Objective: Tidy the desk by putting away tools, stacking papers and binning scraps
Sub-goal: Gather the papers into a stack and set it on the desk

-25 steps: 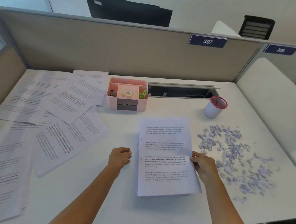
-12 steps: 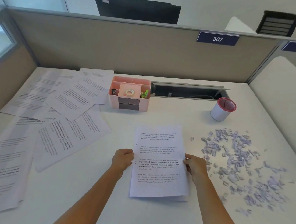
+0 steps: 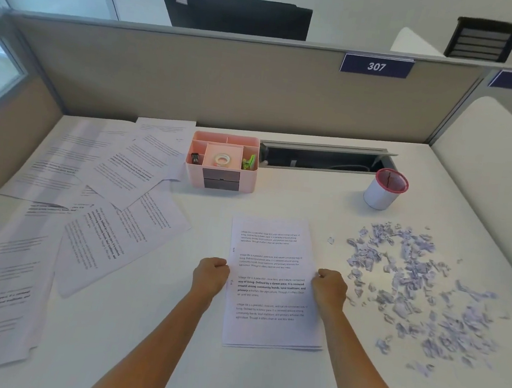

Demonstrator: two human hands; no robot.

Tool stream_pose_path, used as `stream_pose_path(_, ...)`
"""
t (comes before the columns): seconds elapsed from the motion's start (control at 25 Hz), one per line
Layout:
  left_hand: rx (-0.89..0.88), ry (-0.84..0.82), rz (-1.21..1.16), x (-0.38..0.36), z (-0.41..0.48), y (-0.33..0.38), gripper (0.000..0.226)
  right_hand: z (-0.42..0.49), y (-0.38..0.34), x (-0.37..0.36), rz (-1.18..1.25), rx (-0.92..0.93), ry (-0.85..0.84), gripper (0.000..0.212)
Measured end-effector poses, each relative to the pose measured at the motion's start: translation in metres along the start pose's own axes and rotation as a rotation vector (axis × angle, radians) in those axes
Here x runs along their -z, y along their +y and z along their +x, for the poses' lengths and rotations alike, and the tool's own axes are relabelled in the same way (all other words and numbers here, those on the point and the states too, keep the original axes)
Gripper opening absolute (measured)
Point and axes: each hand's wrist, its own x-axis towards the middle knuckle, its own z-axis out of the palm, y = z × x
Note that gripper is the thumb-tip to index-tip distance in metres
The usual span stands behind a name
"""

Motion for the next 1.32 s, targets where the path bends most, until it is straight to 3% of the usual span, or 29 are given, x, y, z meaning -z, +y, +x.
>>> stream_pose_path(0.2,-0.021,-0.025,0.027,0.004,-0.003,0.004,0.045,0.0,-0.002,-0.005,-0.072,-0.003,-0.007,0.033)
stream_pose_path(0.36,-0.053,-0.004,0.025,0.025,-0.008,0.003,0.044,-0.004,-0.014,-0.007,-0.115,-0.002,0.008,0.046)
stream_pose_path(0.72,-0.088,0.194,0.024,0.127,-0.005,-0.024,0.038,-0.041,-0.081,-0.071,-0.138,0.204,-0.062,0.041)
stream_pose_path(0.96,-0.099,0.308,0.051,0.229,-0.007,-0.06,0.037,-0.117,-0.131,-0.166,-0.303,0.425,-0.203,0.032)
stream_pose_path(1.16,-0.088,0.39,0.162,0.312,-0.002,-0.097,0.039,-0.182,-0.166,-0.255,-0.491,0.703,-0.356,0.044)
stream_pose_path(1.32,-0.11,0.426,0.374,0.353,0.003,-0.122,0.043,-0.212,-0.18,-0.306,-0.67,0.875,-0.377,0.048)
